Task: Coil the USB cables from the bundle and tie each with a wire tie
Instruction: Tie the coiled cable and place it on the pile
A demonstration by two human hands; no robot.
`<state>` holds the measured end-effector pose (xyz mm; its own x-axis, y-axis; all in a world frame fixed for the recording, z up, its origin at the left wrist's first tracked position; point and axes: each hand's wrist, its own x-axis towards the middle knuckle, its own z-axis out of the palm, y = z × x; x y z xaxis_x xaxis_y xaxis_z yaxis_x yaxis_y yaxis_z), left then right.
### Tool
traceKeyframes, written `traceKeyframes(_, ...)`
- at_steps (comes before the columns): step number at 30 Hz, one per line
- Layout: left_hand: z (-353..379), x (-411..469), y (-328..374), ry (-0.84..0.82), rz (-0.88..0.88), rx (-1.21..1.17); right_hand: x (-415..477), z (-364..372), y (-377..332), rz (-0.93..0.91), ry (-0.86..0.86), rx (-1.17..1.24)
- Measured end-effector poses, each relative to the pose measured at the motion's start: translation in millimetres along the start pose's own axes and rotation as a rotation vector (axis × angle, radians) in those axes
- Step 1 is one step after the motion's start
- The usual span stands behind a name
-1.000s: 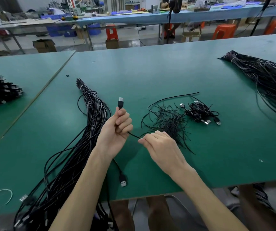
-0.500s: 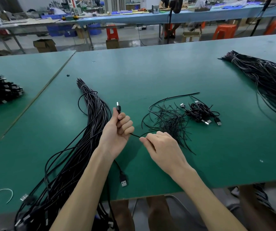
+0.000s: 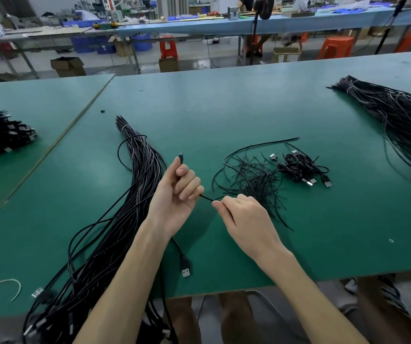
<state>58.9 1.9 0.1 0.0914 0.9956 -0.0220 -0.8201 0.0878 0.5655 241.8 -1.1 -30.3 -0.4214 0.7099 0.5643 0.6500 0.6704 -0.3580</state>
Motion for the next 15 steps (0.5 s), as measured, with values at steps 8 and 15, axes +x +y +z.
traceKeyframes(8,3.4,-3.5,4.0,-0.069,0.029,0.122,-0.2,-0.5,2.4,0.017,-0.089,0.039)
traceKeyframes(15,1.8,-8.9,8.3,-0.190,-0.116,0.251,1.3,-1.3,4.5,0.131,0.062,-0.019)
